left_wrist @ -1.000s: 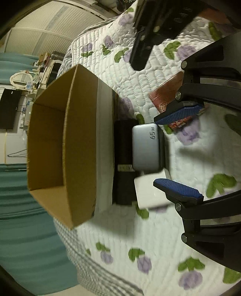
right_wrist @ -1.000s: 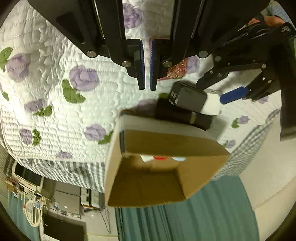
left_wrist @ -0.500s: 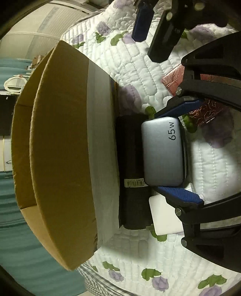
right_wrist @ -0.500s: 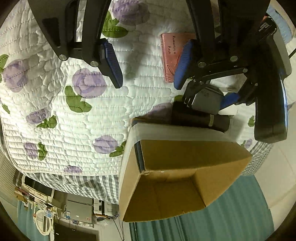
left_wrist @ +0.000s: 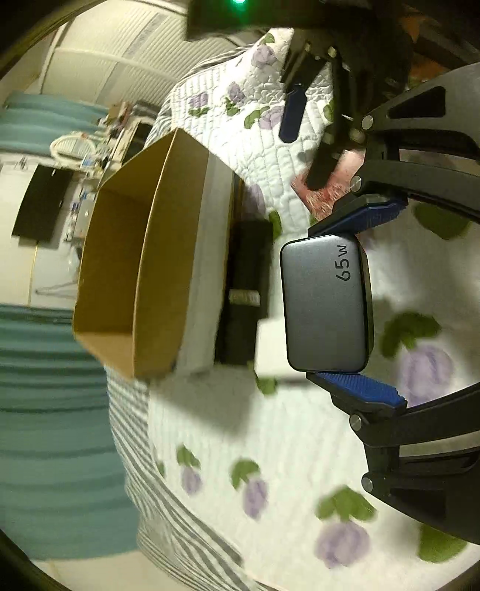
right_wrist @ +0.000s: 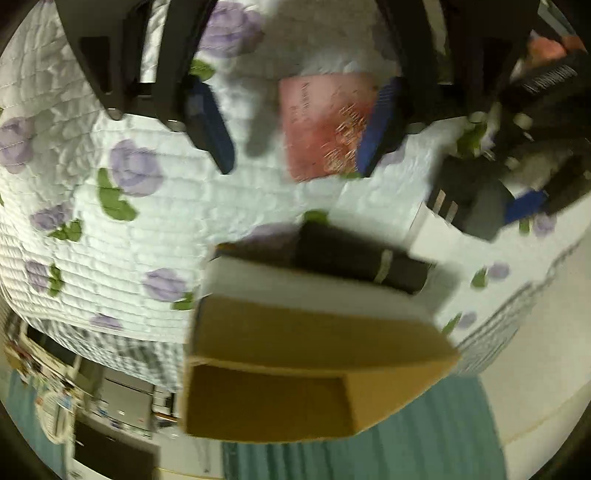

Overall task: Organize rigid objects
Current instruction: 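Grasp the gray power bank with the left tool while the right tool holds the card case, then carry the power bank and card case into the box and open both tools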

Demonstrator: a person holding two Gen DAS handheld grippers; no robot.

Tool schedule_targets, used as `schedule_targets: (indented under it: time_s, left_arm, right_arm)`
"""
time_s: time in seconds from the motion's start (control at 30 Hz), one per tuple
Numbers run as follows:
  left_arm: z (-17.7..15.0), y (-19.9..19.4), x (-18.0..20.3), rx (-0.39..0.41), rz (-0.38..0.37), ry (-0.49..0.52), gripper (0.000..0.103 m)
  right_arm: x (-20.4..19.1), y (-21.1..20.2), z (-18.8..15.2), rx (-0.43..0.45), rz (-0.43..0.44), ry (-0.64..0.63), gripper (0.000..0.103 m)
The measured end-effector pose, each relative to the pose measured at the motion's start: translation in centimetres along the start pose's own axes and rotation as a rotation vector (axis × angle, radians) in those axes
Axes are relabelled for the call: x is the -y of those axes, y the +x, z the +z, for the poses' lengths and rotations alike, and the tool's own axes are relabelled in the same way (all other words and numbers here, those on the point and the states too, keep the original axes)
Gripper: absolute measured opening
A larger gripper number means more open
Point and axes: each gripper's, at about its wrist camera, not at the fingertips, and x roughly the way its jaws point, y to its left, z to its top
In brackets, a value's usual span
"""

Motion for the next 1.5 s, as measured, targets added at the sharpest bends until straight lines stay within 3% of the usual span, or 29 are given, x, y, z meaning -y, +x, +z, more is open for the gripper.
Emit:
schedule_targets:
  time_s: [0.07,0.17,0.33,0.4,0.73,0.93,1.1,1.3,1.5]
  left_arm:
    - [-0.8,-0.6,-1.1,0.008,0.023,-0.022,0.068]
    - [-1.5,-0.7,-2.1,-0.006,0.043,-0.050,0.068]
    - [-1.9,-0.2,-2.0,-0.027,0.047,-0.056,0.068]
    - [-1.8,-0.4,-1.8,-0.020,0.049,-0.054,0.068]
    - [-1.0,-3.5,-1.4,0.009,0.013,-0.080,0.068]
    - [3.7,-6.6,-0.2,0.108,-0.035,-0.049,0.068]
    - [10.8,-6.1,0.2,0.193,-0.043,-0.013,0.068]
    - [17.0,0.2,1.2,0.208,-0.043,0.078,0.069]
    - [18.9,6.6,1.7,0.180,-0.081,0.152,0.069]
  right_arm:
    - [-1.3,0.9,-0.6,-0.028,0.010,-0.051,0.082]
    - [-2.7,2.6,-1.4,-0.077,-0.046,-0.122,0.083]
    - [-3.3,3.8,-1.9,-0.095,-0.108,-0.134,0.082]
    - [-3.7,3.6,-2.1,-0.076,-0.135,-0.146,0.069]
    - [-2.4,-4.3,-0.3,0.141,-0.109,-0.050,0.068]
    - [-1.7,-9.6,5.5,0.283,-0.092,-0.038,0.068]
    - [0.0,-11.7,11.8,0.394,-0.105,-0.038,0.068]
    - [2.5,-8.8,17.9,0.411,-0.103,-0.013,0.069]
    - [5.4,-3.5,20.3,0.367,-0.093,0.021,0.069]
